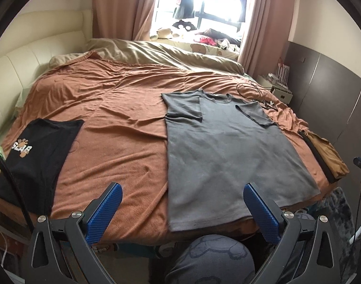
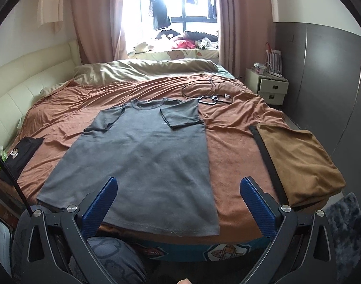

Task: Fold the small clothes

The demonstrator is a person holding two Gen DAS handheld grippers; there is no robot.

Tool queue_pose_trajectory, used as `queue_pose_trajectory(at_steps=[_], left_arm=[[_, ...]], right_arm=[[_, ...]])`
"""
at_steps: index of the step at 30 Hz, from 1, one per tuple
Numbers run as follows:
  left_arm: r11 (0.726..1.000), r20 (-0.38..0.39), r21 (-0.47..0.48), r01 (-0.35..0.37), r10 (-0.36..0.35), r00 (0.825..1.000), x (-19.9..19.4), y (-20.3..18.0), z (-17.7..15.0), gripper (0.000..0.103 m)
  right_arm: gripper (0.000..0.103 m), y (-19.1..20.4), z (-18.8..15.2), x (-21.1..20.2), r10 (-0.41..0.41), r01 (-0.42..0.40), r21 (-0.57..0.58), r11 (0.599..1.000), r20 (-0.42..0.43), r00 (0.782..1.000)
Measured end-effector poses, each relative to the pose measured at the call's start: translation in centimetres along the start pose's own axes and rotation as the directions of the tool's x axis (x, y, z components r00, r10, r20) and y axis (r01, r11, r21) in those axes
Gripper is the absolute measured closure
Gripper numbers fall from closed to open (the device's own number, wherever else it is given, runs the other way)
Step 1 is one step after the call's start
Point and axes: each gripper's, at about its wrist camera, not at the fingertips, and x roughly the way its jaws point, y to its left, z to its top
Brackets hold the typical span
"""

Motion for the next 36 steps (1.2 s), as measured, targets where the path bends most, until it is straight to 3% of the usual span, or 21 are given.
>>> queue_pose_trajectory(at_steps=[7,11,16,20,24,28,30,32,36], left_arm=[[0.999,-0.035,-0.020,0.029,-0.030,0.999,1.1,0.4,-3.8,0.000],[0.997,-0.035,-0.053,0.062,-0.064,0.997,1.9,0.8,-5.5,0.000],[0.995,-0.045,-0.078,0.062,-0.065,0.997,3.4,1.0,-7.1,0.000],[0.989,-0.046,-0.129,0.076,-0.082,0.996,5.1,1.5,-7.9,0.001],[0.987,-0.070,-0.143,0.066,-0.077,0.995,6.9,1.3,-8.5,0.001],[0.987,-0.088,-0.154,0.053,-0.067,0.994,8.6,1.2,-8.9,0.004],[0.984,-0.093,-0.170,0.047,-0.063,0.994,9.3,1.5,-9.0,0.008],[0.983,-0.100,-0.179,0.036,-0.055,0.993,10.0,1.7,-9.2,0.010],[0.978,-0.110,-0.206,0.013,-0.037,0.993,11.0,2.5,-9.7,0.014]], right_arm=[[0.000,-0.6,-2.8,0.2,0.003,-0.006,-0.052,0.999,-0.049,0.999],[0.000,-1.3,-4.1,0.1,0.011,-0.011,-0.052,0.999,-0.005,1.000],[0.000,-1.7,-6.7,1.6,-0.033,0.032,-0.094,0.995,-0.014,0.999],[0.000,-2.8,-7.7,3.1,0.015,-0.018,-0.057,0.998,-0.050,0.999],[0.000,-4.2,-7.9,4.1,-0.012,0.011,-0.019,1.000,-0.052,0.999],[0.001,-5.2,-8.4,5.8,0.037,-0.035,0.027,0.999,-0.069,0.997],[0.012,-5.6,-8.6,7.0,0.039,-0.036,0.029,0.999,-0.103,0.994],[0.035,-5.8,-8.7,8.1,0.026,-0.021,0.035,0.999,-0.140,0.990],[0.056,-6.4,-8.8,9.6,0.035,-0.024,0.069,0.997,-0.163,0.986]])
